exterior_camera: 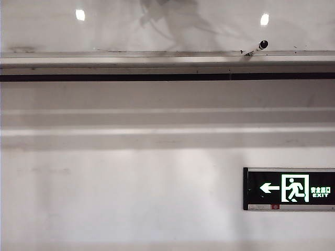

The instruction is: Wipe the whiteboard clean using the black magnetic whiteboard eraser attached to the whiteboard.

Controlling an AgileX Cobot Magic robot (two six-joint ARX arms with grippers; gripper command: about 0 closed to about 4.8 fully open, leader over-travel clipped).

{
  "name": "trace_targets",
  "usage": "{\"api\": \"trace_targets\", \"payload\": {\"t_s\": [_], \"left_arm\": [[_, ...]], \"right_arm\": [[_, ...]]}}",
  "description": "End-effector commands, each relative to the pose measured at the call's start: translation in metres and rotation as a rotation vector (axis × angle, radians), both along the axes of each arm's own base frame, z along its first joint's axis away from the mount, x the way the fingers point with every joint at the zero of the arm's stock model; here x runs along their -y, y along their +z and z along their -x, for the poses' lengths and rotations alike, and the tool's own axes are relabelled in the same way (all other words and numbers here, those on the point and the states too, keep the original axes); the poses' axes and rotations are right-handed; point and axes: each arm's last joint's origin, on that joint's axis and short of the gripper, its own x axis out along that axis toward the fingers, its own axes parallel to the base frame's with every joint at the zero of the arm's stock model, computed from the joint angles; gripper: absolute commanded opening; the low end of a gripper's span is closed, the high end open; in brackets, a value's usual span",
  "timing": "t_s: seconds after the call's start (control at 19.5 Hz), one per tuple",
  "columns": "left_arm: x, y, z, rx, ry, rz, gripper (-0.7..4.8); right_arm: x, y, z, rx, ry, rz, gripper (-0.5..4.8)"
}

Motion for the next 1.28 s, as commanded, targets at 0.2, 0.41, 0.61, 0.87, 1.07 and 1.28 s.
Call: {"api": "trace_targets", "payload": {"t_s": [0.2,0.41,0.61,0.87,1.07,1.28], "left_arm": [[-0.001,0.003,0.004,0.021,-0.008,0.005,-0.06],[-0.001,0.003,0.004,0.021,-0.008,0.005,-0.06],[-0.001,0.003,0.004,0.021,-0.009,0.004,-0.05],[-0.001,0.003,0.004,0.017,-0.009,0.003,-0.05],[-0.001,0.002,0.004,0.013,-0.009,0.002,-0.06],[-0.001,0.002,0.004,0.007,-0.016,-0.001,-0.06]], "right_arm": [[0.019,0.025,0.002,0.164,-0.215,-0.05,1.65],[0.036,0.041,0.008,0.203,-0.252,-0.076,1.65],[0.056,0.055,0.013,0.239,-0.302,-0.098,1.65],[0.073,0.059,0.007,0.271,-0.284,-0.125,1.65],[0.053,0.055,0.009,0.284,-0.1,-0.097,1.65],[0.024,0.038,0.008,0.233,-0.014,-0.051,1.65]]}}
